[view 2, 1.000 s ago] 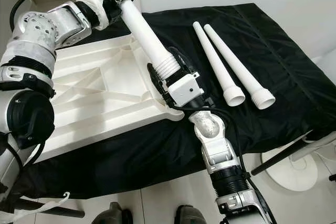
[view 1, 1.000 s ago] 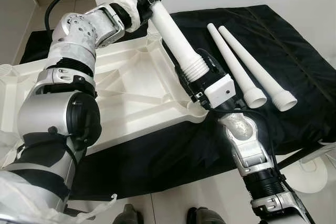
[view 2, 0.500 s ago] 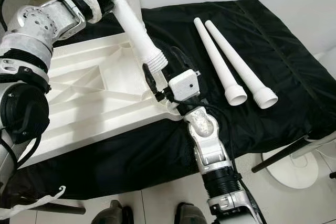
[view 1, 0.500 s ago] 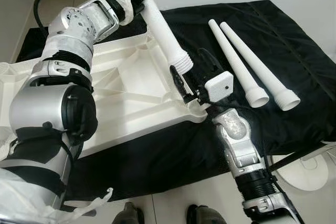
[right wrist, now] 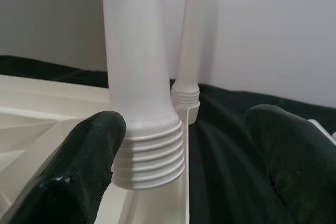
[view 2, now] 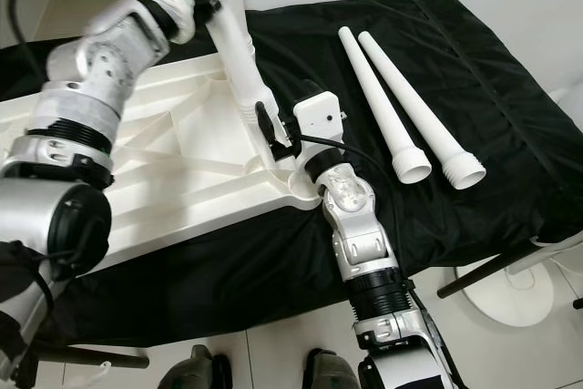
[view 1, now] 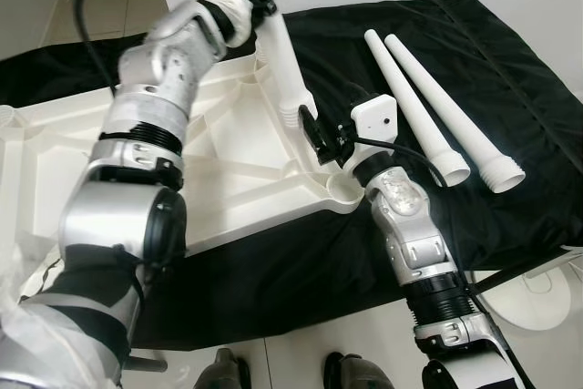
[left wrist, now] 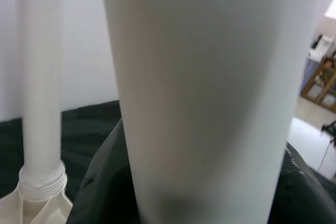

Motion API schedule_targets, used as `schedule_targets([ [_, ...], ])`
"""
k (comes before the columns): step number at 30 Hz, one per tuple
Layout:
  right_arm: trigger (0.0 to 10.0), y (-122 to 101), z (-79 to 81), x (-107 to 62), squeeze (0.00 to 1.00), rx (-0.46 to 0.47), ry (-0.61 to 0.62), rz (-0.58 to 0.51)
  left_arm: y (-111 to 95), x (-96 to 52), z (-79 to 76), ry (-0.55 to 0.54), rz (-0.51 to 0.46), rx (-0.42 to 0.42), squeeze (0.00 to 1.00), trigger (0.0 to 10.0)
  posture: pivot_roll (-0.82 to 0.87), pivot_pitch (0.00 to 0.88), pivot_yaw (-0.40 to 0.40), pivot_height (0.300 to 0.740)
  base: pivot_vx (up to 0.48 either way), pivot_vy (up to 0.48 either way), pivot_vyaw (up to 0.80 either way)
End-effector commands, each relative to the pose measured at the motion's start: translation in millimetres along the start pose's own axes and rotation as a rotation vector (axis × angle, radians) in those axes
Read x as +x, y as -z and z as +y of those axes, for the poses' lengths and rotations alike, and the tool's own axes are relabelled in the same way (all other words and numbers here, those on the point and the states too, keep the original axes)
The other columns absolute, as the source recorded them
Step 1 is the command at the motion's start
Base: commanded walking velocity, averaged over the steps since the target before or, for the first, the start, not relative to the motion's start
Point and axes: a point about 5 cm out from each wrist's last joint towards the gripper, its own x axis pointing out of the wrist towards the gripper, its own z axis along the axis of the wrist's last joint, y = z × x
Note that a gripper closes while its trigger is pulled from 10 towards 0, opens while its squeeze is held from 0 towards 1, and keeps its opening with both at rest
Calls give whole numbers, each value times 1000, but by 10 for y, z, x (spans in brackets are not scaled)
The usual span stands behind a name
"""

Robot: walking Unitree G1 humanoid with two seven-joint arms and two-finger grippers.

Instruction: Building children table

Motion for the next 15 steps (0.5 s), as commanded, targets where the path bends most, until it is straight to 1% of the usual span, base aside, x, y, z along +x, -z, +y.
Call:
schedule_targets([
  [1,10000,-17,34,15,0,1,-24,3,-36,11,-61,19,-14,42,0,10000,-82,116,63,740,0,0,0],
  [3,10000,-51,31,49,0,19,-40,10,30,20,-206,51,-16,89,0,10000,-83,102,62,740,0,0,0],
  [5,10000,-51,31,49,0,19,-40,10,30,20,-206,51,-16,89,0,10000,-83,102,62,740,0,0,0],
  [6,10000,-56,23,62,0,27,-41,18,49,21,-252,63,-18,100,0,10000,-83,102,62,740,0,0,0],
  [7,10000,-62,-1,101,0,40,-31,34,65,22,-349,82,-33,120,0,10000,-86,89,59,740,0,0,0],
  [8,10000,-62,-1,101,0,40,-31,34,65,22,-349,82,-33,120,0,10000,-86,89,59,740,0,0,0],
  [10,10000,-78,-35,168,0,47,-16,55,95,11,-502,114,-52,143,0,10000,-85,84,55,740,0,0,0],
  [11,10000,-78,-35,168,0,47,-16,55,95,11,-502,114,-52,143,0,10000,-85,84,55,740,0,0,0],
  [12,10000,-84,-52,202,0,43,-10,63,126,8,-579,127,-54,143,0,10000,-87,75,49,740,0,0,0],
  [13,10000,-84,-52,202,0,43,-10,63,126,8,-579,127,-54,143,0,10000,-87,75,49,740,0,0,0],
  [15,10000,-82,-77,252,0,47,0,76,156,7,-666,134,-58,150,0,10000,-88,71,47,740,0,0,0],
])
